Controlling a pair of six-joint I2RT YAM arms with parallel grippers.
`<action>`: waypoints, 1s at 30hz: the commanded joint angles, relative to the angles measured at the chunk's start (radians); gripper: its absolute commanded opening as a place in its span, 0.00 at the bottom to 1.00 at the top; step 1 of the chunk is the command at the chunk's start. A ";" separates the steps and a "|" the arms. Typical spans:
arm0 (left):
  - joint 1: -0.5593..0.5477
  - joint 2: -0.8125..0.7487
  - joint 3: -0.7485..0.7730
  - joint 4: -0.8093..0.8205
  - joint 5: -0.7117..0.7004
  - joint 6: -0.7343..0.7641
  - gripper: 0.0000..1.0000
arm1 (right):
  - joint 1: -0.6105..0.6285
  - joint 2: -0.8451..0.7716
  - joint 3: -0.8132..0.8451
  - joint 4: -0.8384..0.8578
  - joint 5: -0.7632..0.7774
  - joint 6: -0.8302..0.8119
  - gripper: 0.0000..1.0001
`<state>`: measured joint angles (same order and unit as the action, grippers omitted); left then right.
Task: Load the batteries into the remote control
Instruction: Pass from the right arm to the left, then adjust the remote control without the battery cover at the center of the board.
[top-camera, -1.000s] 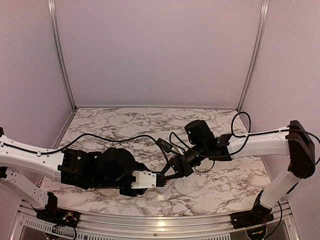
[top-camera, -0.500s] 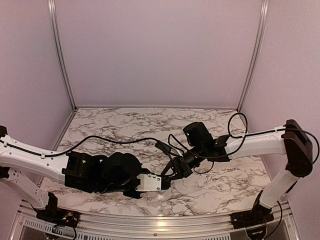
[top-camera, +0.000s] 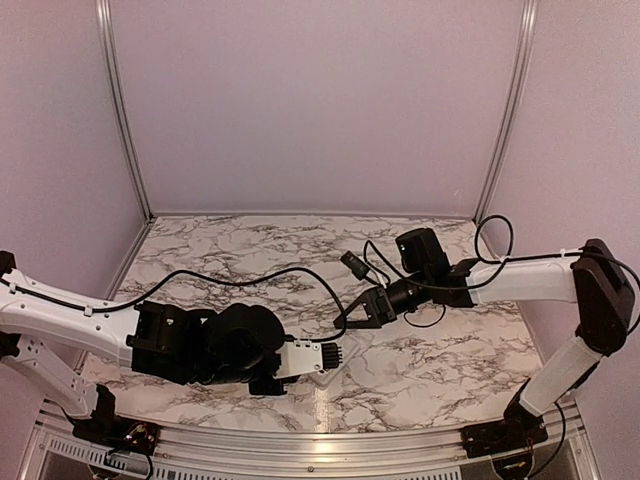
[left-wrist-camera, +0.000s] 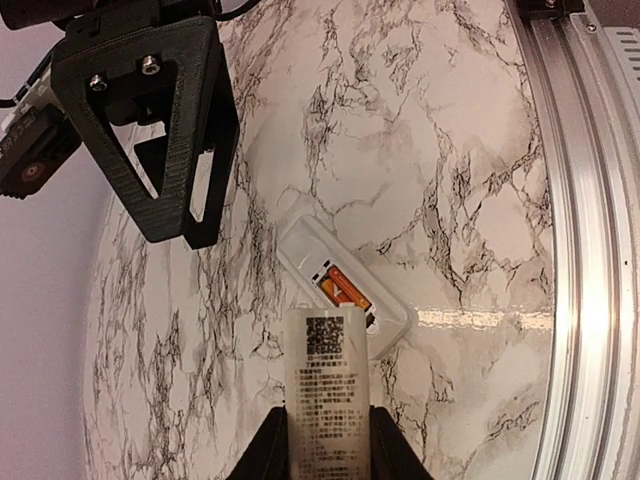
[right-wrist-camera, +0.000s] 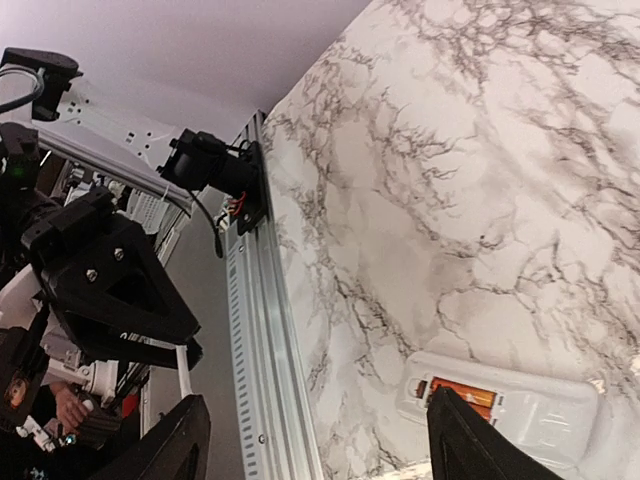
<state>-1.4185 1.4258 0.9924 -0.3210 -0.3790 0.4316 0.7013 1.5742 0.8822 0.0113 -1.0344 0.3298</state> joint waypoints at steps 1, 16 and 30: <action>0.034 0.036 0.016 -0.028 0.081 -0.205 0.09 | -0.073 -0.024 0.002 -0.059 0.227 -0.009 0.72; 0.171 0.108 -0.024 0.082 0.303 -0.615 0.08 | -0.098 0.164 0.017 -0.095 0.441 -0.095 0.66; 0.187 0.257 0.028 0.039 0.299 -0.637 0.10 | -0.088 0.202 -0.094 0.024 0.287 -0.041 0.57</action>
<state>-1.2366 1.6375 0.9825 -0.2623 -0.0856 -0.1944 0.6083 1.7672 0.8211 -0.0296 -0.6853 0.2615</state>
